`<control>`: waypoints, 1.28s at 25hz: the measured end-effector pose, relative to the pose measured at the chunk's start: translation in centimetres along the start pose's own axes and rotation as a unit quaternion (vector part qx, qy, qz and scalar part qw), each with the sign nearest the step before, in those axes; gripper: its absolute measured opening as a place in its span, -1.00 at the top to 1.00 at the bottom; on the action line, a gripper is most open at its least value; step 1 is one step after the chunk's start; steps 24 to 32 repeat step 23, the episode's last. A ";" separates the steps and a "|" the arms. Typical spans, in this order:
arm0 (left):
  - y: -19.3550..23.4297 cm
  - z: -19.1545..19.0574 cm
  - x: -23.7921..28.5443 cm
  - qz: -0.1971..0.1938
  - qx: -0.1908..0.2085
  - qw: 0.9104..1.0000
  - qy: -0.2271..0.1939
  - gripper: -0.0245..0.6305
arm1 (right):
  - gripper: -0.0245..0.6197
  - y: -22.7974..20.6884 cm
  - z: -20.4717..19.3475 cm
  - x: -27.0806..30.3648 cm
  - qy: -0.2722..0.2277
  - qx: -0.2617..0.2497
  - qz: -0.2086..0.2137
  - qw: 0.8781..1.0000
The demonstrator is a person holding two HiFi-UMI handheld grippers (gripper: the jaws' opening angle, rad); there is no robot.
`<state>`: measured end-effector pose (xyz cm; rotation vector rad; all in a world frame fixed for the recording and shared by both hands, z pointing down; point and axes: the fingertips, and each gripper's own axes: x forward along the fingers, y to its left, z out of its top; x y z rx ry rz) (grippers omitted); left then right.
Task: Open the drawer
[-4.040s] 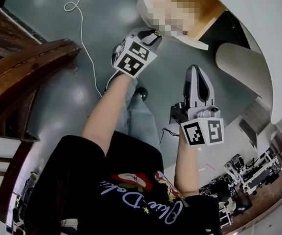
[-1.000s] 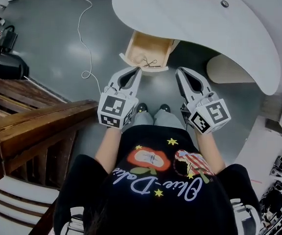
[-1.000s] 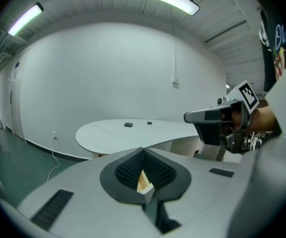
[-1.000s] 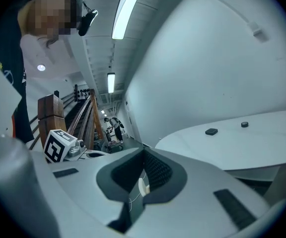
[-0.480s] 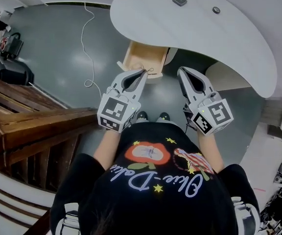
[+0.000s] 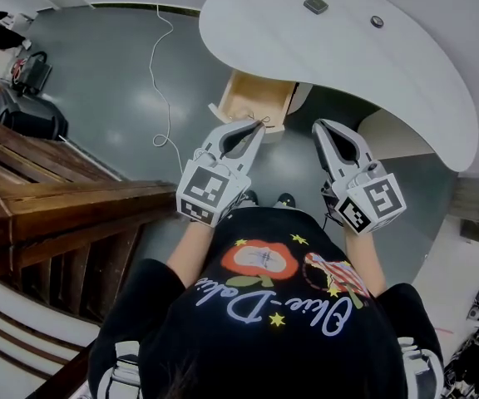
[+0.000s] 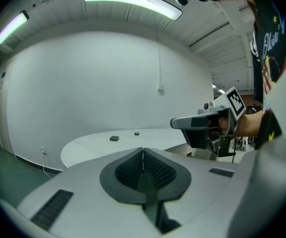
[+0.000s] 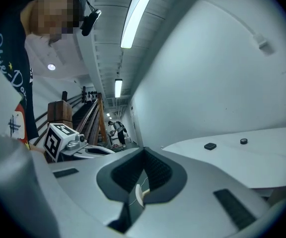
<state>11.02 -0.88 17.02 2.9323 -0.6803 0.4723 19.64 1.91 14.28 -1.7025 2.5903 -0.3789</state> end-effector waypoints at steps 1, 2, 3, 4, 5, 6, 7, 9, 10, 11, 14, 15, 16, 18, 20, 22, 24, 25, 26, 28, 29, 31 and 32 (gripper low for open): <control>0.0 -0.1 -0.1 0.000 -0.004 1.000 0.000 0.91 | 0.92 0.1 -0.1 0.0 0.001 0.000 0.002 1.000; -0.1 -0.2 -0.1 0.001 -0.007 1.000 -0.001 0.91 | 0.92 0.1 -0.1 0.0 0.001 0.001 0.003 1.000; -0.1 -0.2 -0.1 0.001 -0.009 1.000 -0.001 0.91 | 0.92 0.1 -0.1 -0.1 0.001 0.003 0.003 1.000; -0.1 -0.2 -0.2 0.002 -0.010 1.000 -0.001 0.91 | 0.92 0.1 -0.1 -0.1 0.001 0.004 0.004 1.000; -0.1 -0.2 -0.2 0.003 -0.011 1.000 -0.001 0.91 | 0.92 0.1 -0.2 -0.1 0.002 0.005 0.004 1.000; -0.1 -0.2 -0.3 0.004 -0.011 1.000 -0.001 0.91 | 0.92 0.1 -0.2 -0.2 0.002 0.005 0.004 1.000; -0.1 -0.2 -0.4 0.005 -0.011 1.000 -0.001 0.91 | 0.92 0.2 -0.2 -0.2 0.002 0.005 0.004 1.000; 0.0 -0.3 -0.6 0.007 -0.011 1.000 0.000 0.91 | 0.92 0.2 -0.2 -0.2 0.003 0.005 0.003 1.000; 0.1 -0.4 -0.7 0.009 -0.011 1.000 0.001 0.91 | 0.92 0.2 -0.2 -0.1 0.003 0.005 0.004 1.000; 0.3 -0.4 -0.8 0.010 -0.011 1.000 0.001 0.91 | 0.92 0.2 -0.3 -0.1 0.003 0.005 0.004 1.000; 0.6 -0.7 -0.9 0.014 -0.013 1.000 0.003 0.91 | 0.92 0.2 -0.3 0.1 0.003 0.005 0.004 1.000; 0.7 -0.7 -0.9 0.015 -0.013 1.000 0.003 0.91 | 0.92 0.2 -0.3 0.1 0.003 0.005 0.003 1.000; 0.8 -0.7 -1.0 0.015 -0.013 1.000 0.003 0.91 | 0.92 0.2 -0.3 0.1 0.004 0.004 0.003 1.000; 0.9 -0.7 -1.1 0.017 -0.013 1.000 0.003 0.91 | 0.92 0.3 -0.3 0.2 0.005 0.004 0.003 1.000; 1.0 -0.7 -1.3 0.017 -0.015 1.000 0.001 0.91 | 0.92 0.4 -0.2 0.3 0.005 0.003 0.003 1.000; 1.2 -0.7 -1.4 0.018 -0.016 1.000 0.001 0.91 | 0.92 0.5 -0.1 0.4 0.005 0.002 0.003 1.000; 1.3 -0.7 -1.5 0.018 -0.016 1.000 0.000 0.91 | 0.92 0.5 0.0 0.5 0.005 0.001 0.002 1.000; 1.3 -0.7 -1.5 0.018 -0.016 1.000 0.000 0.91 | 0.92 0.5 0.0 0.5 0.005 0.001 0.002 1.000; 1.3 -0.7 -1.5 0.018 -0.016 1.000 0.000 0.91 | 0.92 0.5 0.0 0.5 0.005 0.001 0.002 1.000; 1.3 -0.7 -1.5 0.018 -0.016 1.000 0.000 0.91 | 0.92 0.5 0.0 0.5 0.005 0.001 0.002 1.000; 1.3 -0.7 -1.5 0.018 -0.016 1.000 0.000 0.91 | 0.92 0.5 0.0 0.5 0.005 0.001 0.002 1.000; 1.3 -0.7 -1.5 0.018 -0.016 1.000 0.000 0.91 | 0.92 0.5 0.0 0.5 0.005 0.001 0.002 1.000; 1.3 -0.7 -1.5 0.018 -0.016 1.000 0.000 0.91 | 0.92 0.5 0.0 0.5 0.005 0.001 0.002 1.000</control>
